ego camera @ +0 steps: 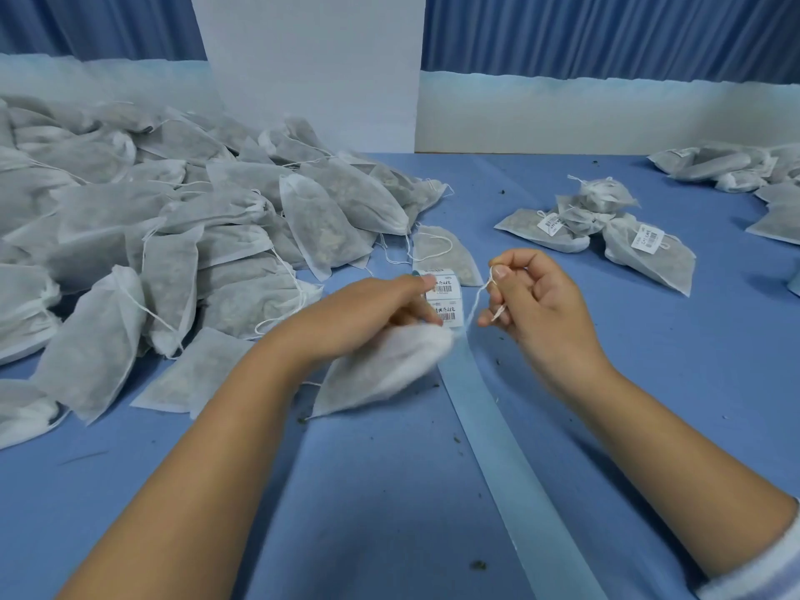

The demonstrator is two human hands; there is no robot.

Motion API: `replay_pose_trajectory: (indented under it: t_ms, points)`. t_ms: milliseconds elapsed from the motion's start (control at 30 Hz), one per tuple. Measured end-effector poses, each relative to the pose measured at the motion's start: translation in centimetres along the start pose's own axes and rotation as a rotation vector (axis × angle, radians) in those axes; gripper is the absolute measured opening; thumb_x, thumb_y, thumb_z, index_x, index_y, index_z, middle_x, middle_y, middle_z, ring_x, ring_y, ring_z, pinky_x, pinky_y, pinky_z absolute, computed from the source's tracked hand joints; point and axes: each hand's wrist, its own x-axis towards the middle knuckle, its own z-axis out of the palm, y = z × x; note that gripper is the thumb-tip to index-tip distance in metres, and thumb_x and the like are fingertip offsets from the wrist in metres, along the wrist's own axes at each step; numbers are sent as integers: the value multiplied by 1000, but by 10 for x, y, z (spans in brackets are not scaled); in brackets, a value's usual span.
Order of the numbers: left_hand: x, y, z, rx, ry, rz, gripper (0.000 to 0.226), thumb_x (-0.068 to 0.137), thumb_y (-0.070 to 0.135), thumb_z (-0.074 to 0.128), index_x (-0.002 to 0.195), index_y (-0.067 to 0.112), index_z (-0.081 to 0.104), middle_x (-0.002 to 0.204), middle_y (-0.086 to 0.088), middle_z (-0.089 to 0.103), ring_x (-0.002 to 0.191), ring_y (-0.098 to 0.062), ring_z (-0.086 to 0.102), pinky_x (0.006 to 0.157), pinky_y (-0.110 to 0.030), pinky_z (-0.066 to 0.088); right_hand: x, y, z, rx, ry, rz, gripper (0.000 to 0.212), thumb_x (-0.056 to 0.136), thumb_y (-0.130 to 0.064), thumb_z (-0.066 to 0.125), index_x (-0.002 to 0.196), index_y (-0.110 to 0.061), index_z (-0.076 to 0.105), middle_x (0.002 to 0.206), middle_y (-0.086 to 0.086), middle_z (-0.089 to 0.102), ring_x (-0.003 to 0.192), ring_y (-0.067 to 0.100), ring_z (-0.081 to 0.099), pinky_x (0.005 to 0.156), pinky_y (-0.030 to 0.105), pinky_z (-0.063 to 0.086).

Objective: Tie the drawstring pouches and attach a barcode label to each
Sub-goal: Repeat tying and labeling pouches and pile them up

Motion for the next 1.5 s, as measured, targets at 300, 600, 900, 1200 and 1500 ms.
replay_pose_trajectory:
  t_ms: [300,600,900,1200,1500]
  points:
    - [-6,-17,-20,268,-175,77,10,83,37,74,85,28,76,66,16,58,59,-1,50,57,-9,38,-2,0,-1,-98,11,-95,19,100,-2,47,91,-17,54,65,-3,56,55,8,54,54,14,47]
    - [15,-23,-9,29,392,73,19,99,24,49,82,18,55,67,7,54,60,-11,51,61,-30,49,-17,4,6,-317,-99,-300,19,90,-4,66,87,-23,67,90,-9,61,78,5,58,66,23,48]
    - [18,-13,-2,-188,546,45,29,102,18,39,75,12,45,77,-11,55,74,-25,57,78,-57,59,-20,12,10,-395,-186,-359,23,85,-5,72,91,-28,73,91,-7,58,78,13,60,72,20,50]
    - [15,-9,1,-251,552,13,27,101,16,39,81,5,54,78,-19,55,73,-31,57,77,-64,56,-23,10,12,-484,-235,-418,14,83,-2,73,91,-13,75,92,0,57,81,10,60,71,19,48]
    - [17,-10,1,-499,484,5,25,101,12,42,80,8,55,81,-15,63,70,-25,62,57,-28,59,-19,10,7,-473,-145,-269,17,86,-11,71,88,-27,75,114,-5,60,109,5,58,72,23,54]
